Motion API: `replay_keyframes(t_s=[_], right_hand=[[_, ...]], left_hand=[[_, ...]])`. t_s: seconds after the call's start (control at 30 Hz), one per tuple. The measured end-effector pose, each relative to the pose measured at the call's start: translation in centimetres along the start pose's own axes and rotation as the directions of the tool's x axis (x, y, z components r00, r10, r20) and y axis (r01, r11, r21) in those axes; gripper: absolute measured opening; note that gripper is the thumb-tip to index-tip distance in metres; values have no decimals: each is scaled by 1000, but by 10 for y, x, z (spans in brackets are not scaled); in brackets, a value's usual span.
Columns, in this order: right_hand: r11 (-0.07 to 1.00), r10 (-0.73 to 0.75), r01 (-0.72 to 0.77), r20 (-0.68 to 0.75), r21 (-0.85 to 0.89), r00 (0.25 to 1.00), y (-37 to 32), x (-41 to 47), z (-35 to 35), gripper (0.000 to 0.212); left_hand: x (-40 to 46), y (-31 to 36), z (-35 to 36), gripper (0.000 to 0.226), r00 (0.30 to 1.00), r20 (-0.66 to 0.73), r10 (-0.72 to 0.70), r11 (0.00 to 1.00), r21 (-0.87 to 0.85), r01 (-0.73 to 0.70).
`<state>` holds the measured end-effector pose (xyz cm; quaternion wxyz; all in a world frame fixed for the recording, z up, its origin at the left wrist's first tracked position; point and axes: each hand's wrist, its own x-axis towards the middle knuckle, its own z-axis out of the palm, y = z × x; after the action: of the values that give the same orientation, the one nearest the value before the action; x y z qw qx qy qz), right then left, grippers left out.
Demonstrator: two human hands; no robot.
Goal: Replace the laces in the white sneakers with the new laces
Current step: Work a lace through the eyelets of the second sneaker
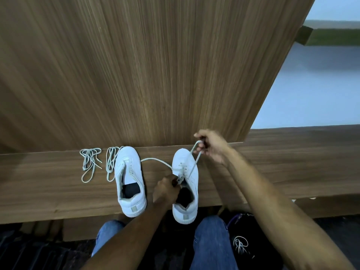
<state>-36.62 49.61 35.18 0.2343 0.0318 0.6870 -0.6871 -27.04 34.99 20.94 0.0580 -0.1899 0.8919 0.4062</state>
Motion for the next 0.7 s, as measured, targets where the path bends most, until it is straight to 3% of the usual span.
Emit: replay_keyframes(t_s=[0.13,0.27,0.4,0.5,0.57,0.63,0.7], right_hand=[[983,-156,162,-81,83,984,-24,0,-14,12],[952,-214,221,-57,211,975,-20,-4,-18,16],[872,-317,361,-179,331,931,-15,0,-23,19],[862,-429,492,-339,124,837,-26,7,-29,19],[863,-500,491,-336,-120,798,-27,19,-36,26],[816,-502,365,-238,-448,831,-17,31,-42,34],[652,-348,131,-140,-747,927,1,35,-46,24]], left_hand=[[13,0,-7,31,998,22,56,997,-55,-55],[27,13,-21,6,997,5,77,985,-157,-75],[35,20,-25,44,996,76,55,972,-231,-36],[24,13,-22,52,964,169,204,969,-176,-174],[14,7,-14,53,949,158,271,961,-98,-258],[8,3,-9,45,959,123,256,965,23,-260],[6,5,-7,41,976,66,206,973,95,-211]])
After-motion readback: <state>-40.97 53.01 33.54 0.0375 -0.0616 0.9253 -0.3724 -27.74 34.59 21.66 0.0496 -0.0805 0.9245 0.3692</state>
